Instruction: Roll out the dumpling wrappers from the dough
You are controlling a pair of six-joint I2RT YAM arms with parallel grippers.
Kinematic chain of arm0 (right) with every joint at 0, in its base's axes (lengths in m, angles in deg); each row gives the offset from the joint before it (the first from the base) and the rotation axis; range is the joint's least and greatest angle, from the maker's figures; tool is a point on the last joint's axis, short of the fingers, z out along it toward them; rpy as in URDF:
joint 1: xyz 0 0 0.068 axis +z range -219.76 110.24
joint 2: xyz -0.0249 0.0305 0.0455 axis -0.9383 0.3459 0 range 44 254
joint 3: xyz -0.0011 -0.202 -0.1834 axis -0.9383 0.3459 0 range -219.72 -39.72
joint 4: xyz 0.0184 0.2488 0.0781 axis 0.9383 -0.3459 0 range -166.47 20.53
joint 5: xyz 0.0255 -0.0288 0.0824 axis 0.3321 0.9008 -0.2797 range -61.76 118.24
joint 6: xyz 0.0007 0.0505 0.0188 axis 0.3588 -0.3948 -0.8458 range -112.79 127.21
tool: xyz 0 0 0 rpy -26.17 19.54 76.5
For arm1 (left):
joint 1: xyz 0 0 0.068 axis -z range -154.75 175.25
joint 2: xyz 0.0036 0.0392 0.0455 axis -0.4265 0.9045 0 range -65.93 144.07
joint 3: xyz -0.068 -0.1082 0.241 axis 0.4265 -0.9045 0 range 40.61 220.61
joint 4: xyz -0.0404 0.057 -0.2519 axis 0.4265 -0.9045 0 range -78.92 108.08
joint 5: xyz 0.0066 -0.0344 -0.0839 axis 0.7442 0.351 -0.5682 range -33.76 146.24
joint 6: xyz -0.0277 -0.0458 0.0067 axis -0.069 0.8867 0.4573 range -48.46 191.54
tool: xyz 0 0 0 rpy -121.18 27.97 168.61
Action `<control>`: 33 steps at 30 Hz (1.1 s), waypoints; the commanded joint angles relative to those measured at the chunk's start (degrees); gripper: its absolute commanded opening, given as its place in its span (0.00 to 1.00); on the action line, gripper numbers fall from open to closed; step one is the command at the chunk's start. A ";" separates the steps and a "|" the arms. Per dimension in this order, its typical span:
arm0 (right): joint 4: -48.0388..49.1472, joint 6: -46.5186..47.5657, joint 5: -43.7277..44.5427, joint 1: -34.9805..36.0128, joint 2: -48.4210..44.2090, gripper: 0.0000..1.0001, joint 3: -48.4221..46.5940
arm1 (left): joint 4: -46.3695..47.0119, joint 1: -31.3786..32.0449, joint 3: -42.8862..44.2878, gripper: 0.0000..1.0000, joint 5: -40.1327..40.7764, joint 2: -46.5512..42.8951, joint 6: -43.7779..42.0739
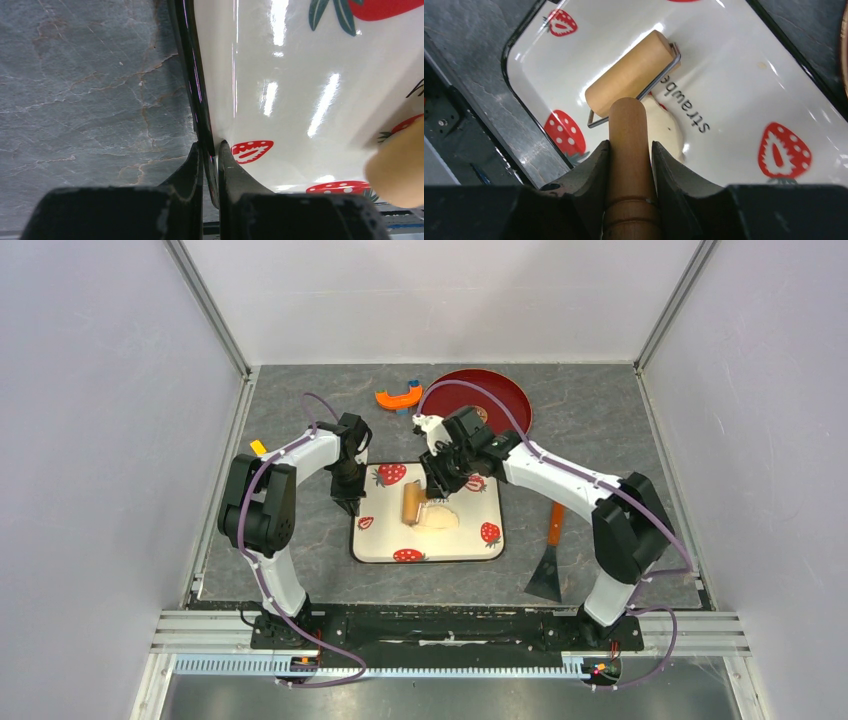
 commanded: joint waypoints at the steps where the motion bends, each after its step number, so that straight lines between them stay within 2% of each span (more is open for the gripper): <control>1: -2.58 0.78 1.87 1.52 7.06 0.00 4.86 | 3.74 2.76 -2.50 0.02 -1.94 3.36 -0.31; 9: -4.22 2.05 6.58 1.50 7.44 0.00 5.32 | 3.35 2.84 -1.97 0.02 -1.78 3.39 -0.66; 15: -5.18 2.83 -1.24 1.56 5.29 0.00 -0.40 | 3.39 2.97 -1.88 0.02 -1.78 3.59 -0.58; 20: -4.93 -0.41 -10.33 1.57 3.46 0.00 -7.91 | 3.37 2.95 -1.88 0.02 -1.53 3.74 -0.66; 26: -5.99 -3.00 -12.52 1.64 2.19 0.00 -15.97 | 3.31 3.01 -1.92 0.02 -1.49 3.83 -0.75; 33: -10.09 -1.84 -5.94 0.76 1.08 0.00 -13.58 | 3.32 3.05 -1.80 0.02 -1.60 3.97 -0.66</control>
